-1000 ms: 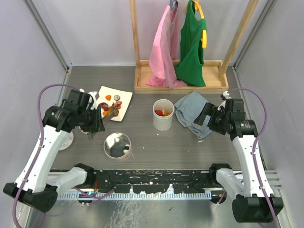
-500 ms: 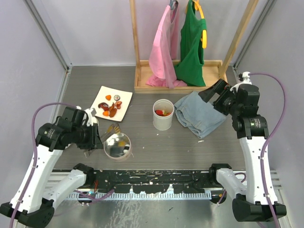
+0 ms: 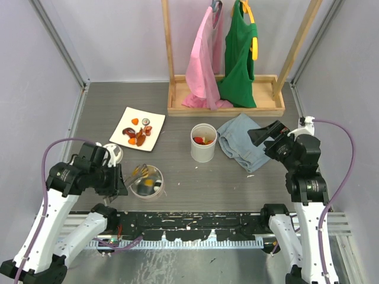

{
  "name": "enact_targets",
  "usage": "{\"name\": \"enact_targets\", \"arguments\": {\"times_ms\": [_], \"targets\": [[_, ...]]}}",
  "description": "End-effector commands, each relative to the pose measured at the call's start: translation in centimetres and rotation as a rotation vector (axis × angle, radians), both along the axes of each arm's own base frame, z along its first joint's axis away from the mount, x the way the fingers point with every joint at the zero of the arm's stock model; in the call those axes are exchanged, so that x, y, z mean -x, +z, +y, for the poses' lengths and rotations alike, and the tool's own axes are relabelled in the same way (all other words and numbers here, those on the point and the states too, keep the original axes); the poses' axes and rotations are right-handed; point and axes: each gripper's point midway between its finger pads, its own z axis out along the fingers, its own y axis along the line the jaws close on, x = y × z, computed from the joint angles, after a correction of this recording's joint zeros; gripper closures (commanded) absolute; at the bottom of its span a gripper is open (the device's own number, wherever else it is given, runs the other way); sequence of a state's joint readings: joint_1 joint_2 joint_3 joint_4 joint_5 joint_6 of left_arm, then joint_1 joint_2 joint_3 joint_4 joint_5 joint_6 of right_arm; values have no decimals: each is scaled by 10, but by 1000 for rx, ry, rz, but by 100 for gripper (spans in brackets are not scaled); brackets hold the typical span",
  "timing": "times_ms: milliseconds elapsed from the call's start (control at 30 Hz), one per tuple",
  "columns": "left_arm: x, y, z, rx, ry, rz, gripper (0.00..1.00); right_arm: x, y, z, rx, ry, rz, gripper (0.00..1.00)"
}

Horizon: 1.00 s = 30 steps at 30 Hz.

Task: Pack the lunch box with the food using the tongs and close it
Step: Place the fake food in the packing box.

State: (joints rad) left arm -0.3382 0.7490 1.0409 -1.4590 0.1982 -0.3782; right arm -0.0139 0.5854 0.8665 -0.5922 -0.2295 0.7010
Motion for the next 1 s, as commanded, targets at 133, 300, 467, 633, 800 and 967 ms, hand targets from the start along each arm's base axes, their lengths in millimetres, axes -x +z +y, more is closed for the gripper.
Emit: {"name": "enact_targets", "arguments": {"times_ms": [133, 300, 467, 633, 800, 967], "targets": [[-12, 2, -12, 67, 15, -40, 76, -1, -22, -1, 61, 24, 37, 0], [-16, -1, -14, 65, 16, -27, 76, 4, -17, -2, 70, 22, -2, 0], [-20, -5, -16, 60, 13, -22, 75, 5, -21, -3, 95, 29, 6, 0], [-23, -4, -22, 82, -5, -24, 75, 7, -28, -5, 113, 30, 17, 0], [-23, -1, -30, 124, -20, -22, 71, 8, -32, -6, 126, 28, 20, 0], [-23, -6, -34, 132, -32, 2, 70, 8, -34, -9, 152, 21, 24, 0]]}}
